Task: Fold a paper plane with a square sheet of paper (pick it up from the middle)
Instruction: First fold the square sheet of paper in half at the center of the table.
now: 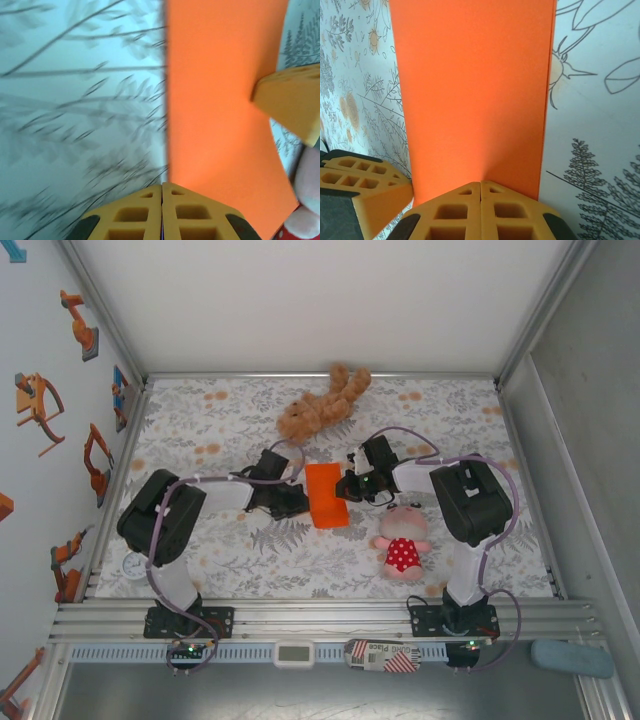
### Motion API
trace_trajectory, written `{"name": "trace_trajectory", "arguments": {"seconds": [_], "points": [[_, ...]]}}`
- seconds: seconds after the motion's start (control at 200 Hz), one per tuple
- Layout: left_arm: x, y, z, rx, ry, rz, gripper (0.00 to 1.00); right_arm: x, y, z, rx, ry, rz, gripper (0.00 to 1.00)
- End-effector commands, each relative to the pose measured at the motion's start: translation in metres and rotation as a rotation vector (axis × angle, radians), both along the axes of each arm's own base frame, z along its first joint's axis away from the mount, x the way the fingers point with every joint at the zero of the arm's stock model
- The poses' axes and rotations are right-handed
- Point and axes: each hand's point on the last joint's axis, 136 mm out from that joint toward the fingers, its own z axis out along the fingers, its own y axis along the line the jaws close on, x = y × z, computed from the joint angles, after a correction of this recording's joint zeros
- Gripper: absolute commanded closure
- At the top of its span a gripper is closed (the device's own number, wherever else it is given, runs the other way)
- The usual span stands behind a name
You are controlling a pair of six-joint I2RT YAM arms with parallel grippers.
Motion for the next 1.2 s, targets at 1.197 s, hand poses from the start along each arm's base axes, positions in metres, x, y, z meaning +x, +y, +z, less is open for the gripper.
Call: {"name": "trace_trajectory", "arguments": {"seconds": [1.197], "points": [[-0.062, 0.002, -0.035, 0.069, 0.098, -0.138, 0.92, -0.052, -0.073, -0.091, -0.357, 0.252, -0.109, 1.00]]}}
